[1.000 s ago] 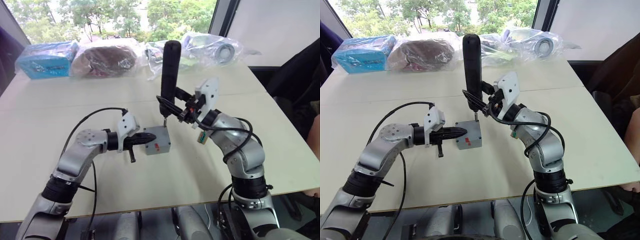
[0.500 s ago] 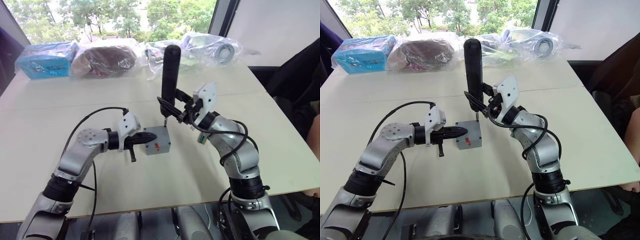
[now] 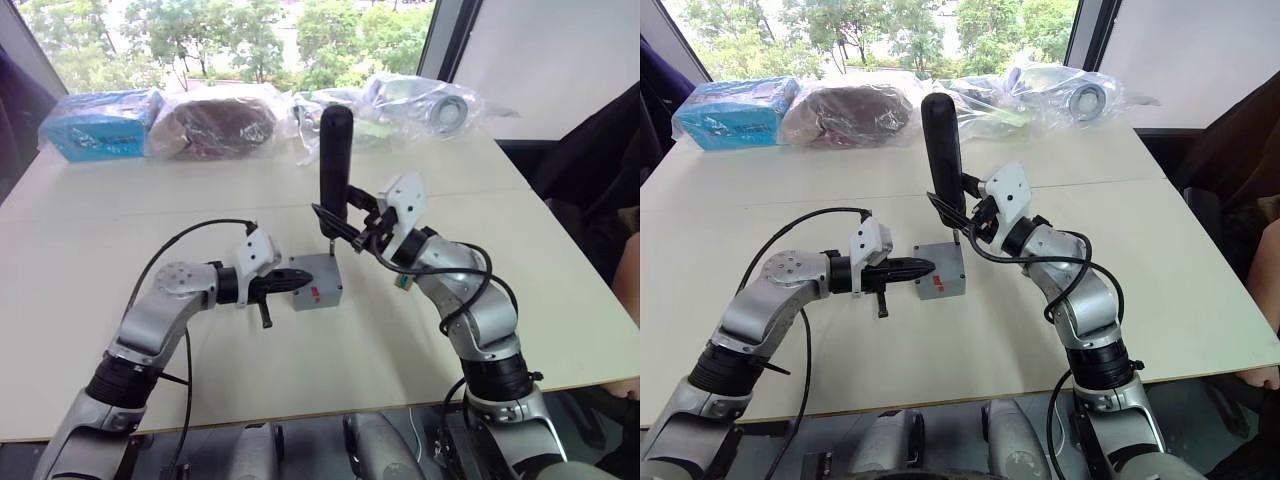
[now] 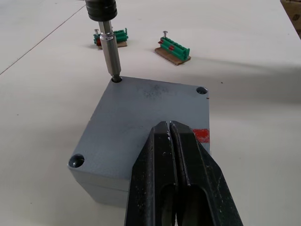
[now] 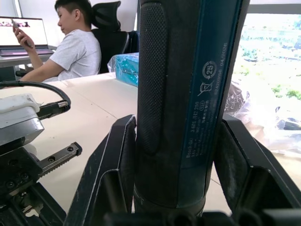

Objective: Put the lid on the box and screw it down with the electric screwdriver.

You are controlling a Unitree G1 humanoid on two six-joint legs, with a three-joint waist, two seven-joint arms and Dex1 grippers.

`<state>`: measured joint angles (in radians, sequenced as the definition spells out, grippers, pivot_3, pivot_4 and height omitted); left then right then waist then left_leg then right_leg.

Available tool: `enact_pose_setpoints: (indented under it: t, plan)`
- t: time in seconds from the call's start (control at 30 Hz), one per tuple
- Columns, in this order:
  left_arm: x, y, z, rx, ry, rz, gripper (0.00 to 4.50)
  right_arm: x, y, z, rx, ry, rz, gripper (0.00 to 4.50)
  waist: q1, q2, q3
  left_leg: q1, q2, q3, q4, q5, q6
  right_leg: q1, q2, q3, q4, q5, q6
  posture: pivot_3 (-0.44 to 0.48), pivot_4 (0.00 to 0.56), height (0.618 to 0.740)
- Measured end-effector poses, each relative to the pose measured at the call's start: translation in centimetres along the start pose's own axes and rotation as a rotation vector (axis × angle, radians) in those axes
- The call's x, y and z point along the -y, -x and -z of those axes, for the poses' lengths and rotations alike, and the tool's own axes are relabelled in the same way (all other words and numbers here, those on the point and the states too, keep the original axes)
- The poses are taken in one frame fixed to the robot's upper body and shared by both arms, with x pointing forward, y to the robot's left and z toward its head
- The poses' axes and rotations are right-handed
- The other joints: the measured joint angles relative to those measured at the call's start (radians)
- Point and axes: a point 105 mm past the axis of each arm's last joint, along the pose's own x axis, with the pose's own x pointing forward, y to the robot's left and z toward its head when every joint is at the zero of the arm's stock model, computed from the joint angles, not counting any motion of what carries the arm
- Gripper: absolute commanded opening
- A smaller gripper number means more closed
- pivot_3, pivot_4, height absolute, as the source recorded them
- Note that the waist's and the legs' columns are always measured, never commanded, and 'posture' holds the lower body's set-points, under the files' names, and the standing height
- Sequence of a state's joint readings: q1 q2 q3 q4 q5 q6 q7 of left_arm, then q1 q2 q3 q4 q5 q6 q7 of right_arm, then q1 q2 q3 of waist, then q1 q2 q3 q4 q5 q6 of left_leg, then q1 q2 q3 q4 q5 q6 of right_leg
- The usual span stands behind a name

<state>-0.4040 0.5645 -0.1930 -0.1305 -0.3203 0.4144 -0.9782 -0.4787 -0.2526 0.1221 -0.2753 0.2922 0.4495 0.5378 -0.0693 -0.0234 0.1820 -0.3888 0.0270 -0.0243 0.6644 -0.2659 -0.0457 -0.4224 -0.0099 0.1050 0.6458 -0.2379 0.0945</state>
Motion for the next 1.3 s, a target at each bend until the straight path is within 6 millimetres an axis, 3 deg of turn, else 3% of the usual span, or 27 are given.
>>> enact_pose_setpoints:
  t: [0.23, 0.37, 0.93, 1.3]
  plan:
    - [0.0, -0.1, 0.7, -0.021, 0.000, 0.000, 0.00, 0.1, 0.0, 0.7, -0.044, -0.048, 0.031, 1.82, -0.001, 0.000, -0.015, 0.006, 0.000, 0.000, -0.002, 0.000, 0.000, 0.005, 0.000, 0.000, 0.000, -0.005, 0.001, 0.000, 0.150, 0.740]
    - [0.0, -0.1, 1.2, -0.030, 0.006, 0.001, 0.00, 0.5, 0.0, 1.1, -0.082, -0.099, 0.062, 1.82, -0.002, -0.001, -0.022, 0.020, 0.001, 0.000, -0.012, 0.000, 0.000, 0.017, 0.000, 0.000, -0.009, -0.007, -0.001, 0.000, 0.150, 0.740]
    - [0.6, -0.2, 1.7, -0.024, 0.016, 0.017, 0.00, 0.7, -0.5, 1.4, -0.144, -0.140, 0.103, 1.82, -0.003, 0.001, -0.036, 0.020, 0.004, -0.001, -0.020, -0.001, 0.000, 0.015, -0.001, 0.000, -0.017, -0.008, -0.002, 0.000, 0.150, 0.740]
    - [1.0, -0.1, 1.4, -0.014, 0.006, 0.027, 0.00, 0.0, -0.5, 0.6, -0.074, -0.088, 0.081, 1.82, -0.002, 0.002, -0.036, 0.016, 0.004, -0.002, -0.029, -0.001, 0.000, 0.015, -0.003, 0.000, -0.029, -0.008, -0.002, 0.000, 0.150, 0.740]
